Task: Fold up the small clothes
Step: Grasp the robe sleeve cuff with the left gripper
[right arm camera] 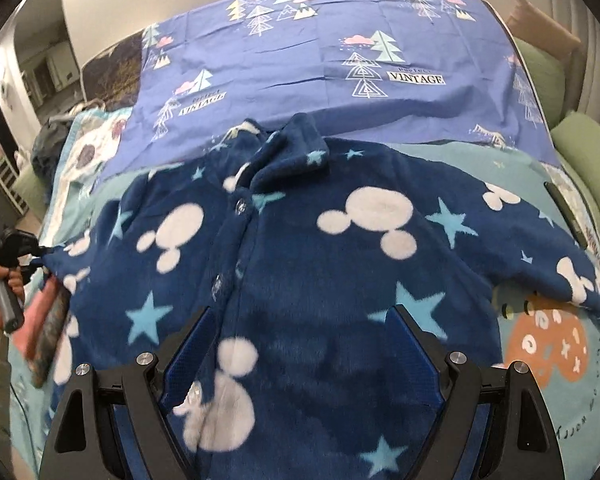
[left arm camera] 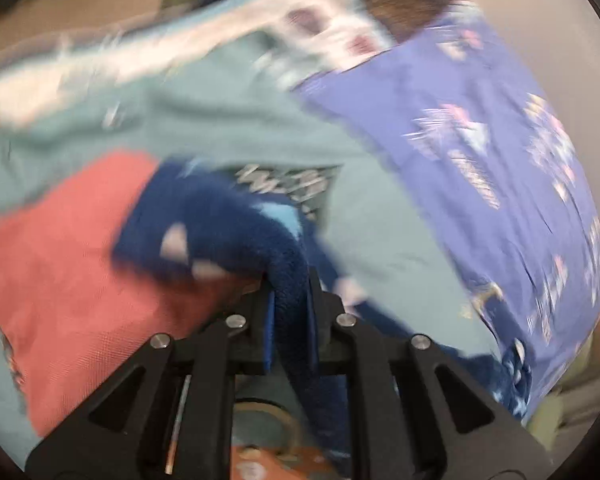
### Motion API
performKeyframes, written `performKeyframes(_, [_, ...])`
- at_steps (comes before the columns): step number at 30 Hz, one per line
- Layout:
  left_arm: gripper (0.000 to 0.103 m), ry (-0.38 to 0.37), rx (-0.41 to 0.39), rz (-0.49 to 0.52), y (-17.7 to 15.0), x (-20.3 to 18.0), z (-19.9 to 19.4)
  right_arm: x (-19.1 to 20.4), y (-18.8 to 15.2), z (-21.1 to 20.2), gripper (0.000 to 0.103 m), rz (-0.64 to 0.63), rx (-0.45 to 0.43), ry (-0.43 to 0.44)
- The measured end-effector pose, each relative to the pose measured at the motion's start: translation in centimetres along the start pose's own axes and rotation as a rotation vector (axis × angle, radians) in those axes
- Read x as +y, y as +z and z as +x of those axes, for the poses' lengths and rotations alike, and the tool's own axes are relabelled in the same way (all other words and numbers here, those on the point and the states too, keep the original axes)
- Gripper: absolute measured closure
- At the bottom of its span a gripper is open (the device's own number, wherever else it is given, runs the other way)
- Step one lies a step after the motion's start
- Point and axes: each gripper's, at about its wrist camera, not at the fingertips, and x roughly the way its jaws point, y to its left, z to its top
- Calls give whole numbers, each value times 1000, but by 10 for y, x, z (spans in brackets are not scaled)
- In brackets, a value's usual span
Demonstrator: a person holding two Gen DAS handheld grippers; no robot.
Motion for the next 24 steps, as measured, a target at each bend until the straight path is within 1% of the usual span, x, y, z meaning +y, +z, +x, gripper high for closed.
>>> performKeyframes(3, [89,-93,-76,145,-14,-59,-37,-9,5,-2,15,25,-7,2])
performKeyframes(5, [89,-178,-105,254,-33,-103,-59,-14,5,-5,15,31,-18,-2])
performKeyframes(7, [89,-250,-123,362,-60,-139,-77,-22,5,-7,15,46,-27,-5])
performKeyframes(9, [89,-319,-133,509,-101,-177,-93,-32,4,-8,15,68,-27,-6])
performKeyframes(11, [88,-366,-104,652,-144,-208,-95,-43,4,-8,15,94,-26,-7])
performKeyframes(12, [88,-382,-82,696,-161,-217,-93,-49,5,-7,15,107,-25,-9])
performKeyframes(14, [86,-406,-19,821,-205,-236,-81,-62,5,-5,15,136,-22,-10])
performKeyframes(16, [84,-380,15,946,-242,-245,-67,-72,4,-2,15,156,-11,-7])
performKeyframes(18, [77,-367,61,1050,-270,-245,-57,-80,3,1,15,170,0,-4])
performKeyframes(19, [71,-362,77,1081,-279,-242,-56,-84,1,2,15,179,5,-1])
performKeyframes(20, [68,-367,71,1099,-285,-237,-61,-87,1,4,15,186,10,2])
performKeyframes(21, [67,-376,63,1104,-286,-233,-66,-91,1,5,15,192,15,10])
performKeyframes(24, [63,-427,75,1065,-267,-205,-85,-94,3,8,15,195,24,41])
